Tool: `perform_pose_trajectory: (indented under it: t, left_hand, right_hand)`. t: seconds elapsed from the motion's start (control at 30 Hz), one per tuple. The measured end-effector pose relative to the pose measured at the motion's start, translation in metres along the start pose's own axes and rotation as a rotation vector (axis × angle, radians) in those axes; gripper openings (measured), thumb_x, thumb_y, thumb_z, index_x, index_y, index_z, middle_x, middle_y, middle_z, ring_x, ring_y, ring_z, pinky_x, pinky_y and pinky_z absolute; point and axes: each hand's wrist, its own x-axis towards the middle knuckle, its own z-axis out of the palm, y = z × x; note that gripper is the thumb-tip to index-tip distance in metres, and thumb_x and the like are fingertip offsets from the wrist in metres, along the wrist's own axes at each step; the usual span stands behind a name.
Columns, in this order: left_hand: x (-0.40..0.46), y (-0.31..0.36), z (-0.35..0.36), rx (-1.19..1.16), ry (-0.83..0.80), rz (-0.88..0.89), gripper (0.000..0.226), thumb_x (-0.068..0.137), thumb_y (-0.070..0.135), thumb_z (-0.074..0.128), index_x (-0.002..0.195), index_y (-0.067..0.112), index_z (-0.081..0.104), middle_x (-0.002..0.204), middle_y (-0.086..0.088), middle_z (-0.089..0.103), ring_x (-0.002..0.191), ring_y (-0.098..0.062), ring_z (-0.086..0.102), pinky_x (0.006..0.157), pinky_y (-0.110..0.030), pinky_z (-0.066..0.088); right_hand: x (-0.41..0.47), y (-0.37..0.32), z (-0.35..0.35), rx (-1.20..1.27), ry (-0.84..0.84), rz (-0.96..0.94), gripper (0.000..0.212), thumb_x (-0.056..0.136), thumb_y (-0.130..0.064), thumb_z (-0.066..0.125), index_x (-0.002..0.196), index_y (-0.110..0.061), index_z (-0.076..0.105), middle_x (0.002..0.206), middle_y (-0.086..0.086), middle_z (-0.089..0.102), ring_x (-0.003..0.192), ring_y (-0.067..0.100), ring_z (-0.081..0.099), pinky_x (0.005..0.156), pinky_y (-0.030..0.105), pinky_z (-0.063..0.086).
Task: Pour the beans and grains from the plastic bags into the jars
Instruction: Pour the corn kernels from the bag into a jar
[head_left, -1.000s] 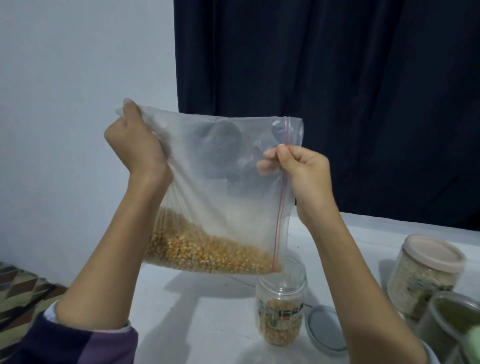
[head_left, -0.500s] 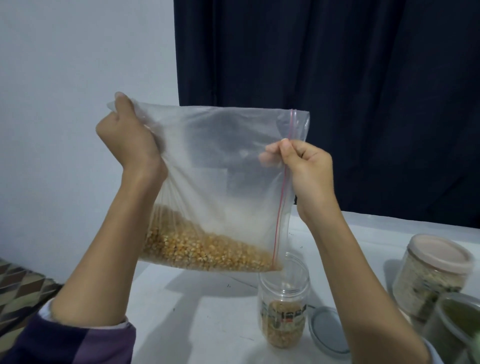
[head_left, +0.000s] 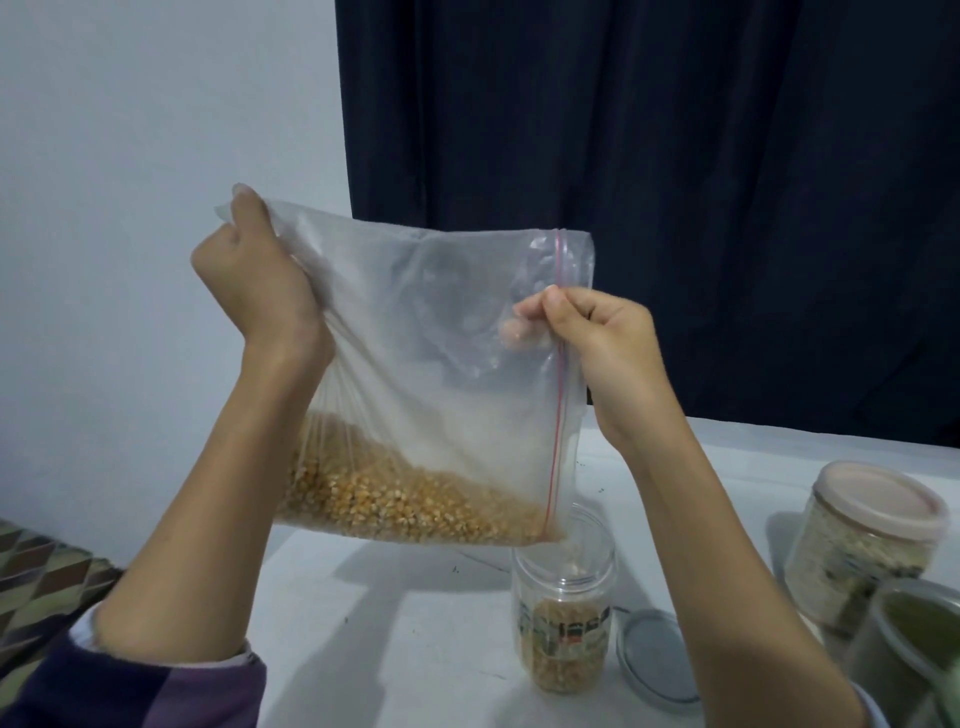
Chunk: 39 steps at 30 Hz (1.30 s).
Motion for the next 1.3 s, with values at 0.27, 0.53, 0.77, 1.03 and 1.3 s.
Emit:
perform_pose_trajectory:
  t: [0.27,0.53,0.77,1.03,1.3]
  left_hand:
    - [-0.006,-0.002,0.003,0.011,-0.016,-0.016,0.06,0.094,0.017,0.048,0.041,0.026,0.02,0.041,0.015,0.019,0.046,-0.006,0.019,0.049,-0.023,0.02]
    - [-0.009,-0.005,0.006,0.028,0.001,0.002,0.056,0.094,0.013,0.047,0.048,0.026,0.018,0.04,0.015,0.018,0.044,-0.005,0.019,0.048,-0.021,0.019]
    - [-0.01,-0.007,0.008,0.09,-0.025,0.053,0.056,0.096,0.015,0.046,0.048,0.024,0.019,0.037,0.015,0.019,0.042,-0.005,0.019,0.046,-0.02,0.019]
    - [-0.011,-0.011,0.009,0.171,-0.031,0.142,0.052,0.099,0.017,0.043,0.054,0.019,0.017,0.033,0.014,0.02,0.038,-0.005,0.02,0.045,-0.016,0.019]
    - [-0.013,-0.017,0.008,0.236,-0.064,0.272,0.053,0.1,0.019,0.041,0.053,0.02,0.017,0.033,0.013,0.02,0.038,-0.004,0.019,0.046,-0.017,0.017]
  right_hand:
    - [0.002,0.007,-0.006,-0.029,0.092,-0.023,0.027,0.098,-0.014,0.053,0.079,-0.019,0.071,0.079,-0.009,0.073,0.086,-0.001,0.067,0.085,0.015,0.049]
    - [0.002,0.01,-0.012,0.024,0.047,0.016,0.024,0.097,-0.014,0.053,0.083,-0.014,0.072,0.077,-0.009,0.074,0.083,0.001,0.068,0.082,0.017,0.05]
    - [0.001,0.015,-0.012,0.067,0.087,-0.026,0.024,0.098,-0.013,0.052,0.085,-0.013,0.072,0.085,-0.002,0.075,0.089,0.011,0.07,0.091,0.022,0.051]
    - [0.002,0.016,-0.019,0.076,0.057,-0.022,0.023,0.098,-0.013,0.051,0.089,-0.009,0.071,0.085,-0.001,0.075,0.087,0.01,0.071,0.091,0.022,0.051]
    - [-0.002,0.015,-0.02,0.036,0.009,-0.028,0.024,0.098,-0.011,0.051,0.088,-0.009,0.072,0.085,-0.004,0.075,0.086,0.008,0.07,0.085,0.019,0.051]
